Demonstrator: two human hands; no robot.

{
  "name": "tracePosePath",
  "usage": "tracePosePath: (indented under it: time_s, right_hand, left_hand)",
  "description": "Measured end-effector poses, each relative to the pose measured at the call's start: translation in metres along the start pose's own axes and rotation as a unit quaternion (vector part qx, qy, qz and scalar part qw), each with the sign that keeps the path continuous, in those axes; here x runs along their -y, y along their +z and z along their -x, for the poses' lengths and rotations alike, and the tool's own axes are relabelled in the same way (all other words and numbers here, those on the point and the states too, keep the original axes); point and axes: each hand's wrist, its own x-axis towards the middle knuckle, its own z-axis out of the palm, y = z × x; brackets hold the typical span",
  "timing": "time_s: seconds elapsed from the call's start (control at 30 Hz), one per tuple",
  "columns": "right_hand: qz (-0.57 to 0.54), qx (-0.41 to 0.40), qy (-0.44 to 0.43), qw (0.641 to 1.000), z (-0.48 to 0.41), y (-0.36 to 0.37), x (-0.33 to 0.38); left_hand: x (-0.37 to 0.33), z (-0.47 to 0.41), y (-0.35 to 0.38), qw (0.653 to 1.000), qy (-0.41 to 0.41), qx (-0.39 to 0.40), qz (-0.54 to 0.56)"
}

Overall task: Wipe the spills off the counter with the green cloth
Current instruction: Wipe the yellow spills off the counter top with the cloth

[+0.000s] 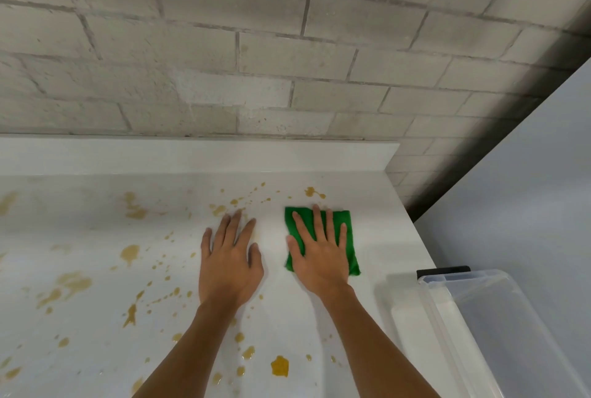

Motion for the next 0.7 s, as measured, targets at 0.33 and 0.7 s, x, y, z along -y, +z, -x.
tracePosePath:
  time_s: [0.33, 0.7]
  right_hand:
    - [0.0, -0.004, -0.048, 0.999, 0.016, -0.004, -0.022]
    - [-0.014, 0.015, -0.11, 0.994, 0.033, -0.005, -0.016]
  left_hand:
    - [-0.001, 0.001, -0.003, 1.0, -0.001, 0.009, 0.0]
    - [0.0, -0.003, -0.004, 0.999, 0.004, -0.025, 0.02]
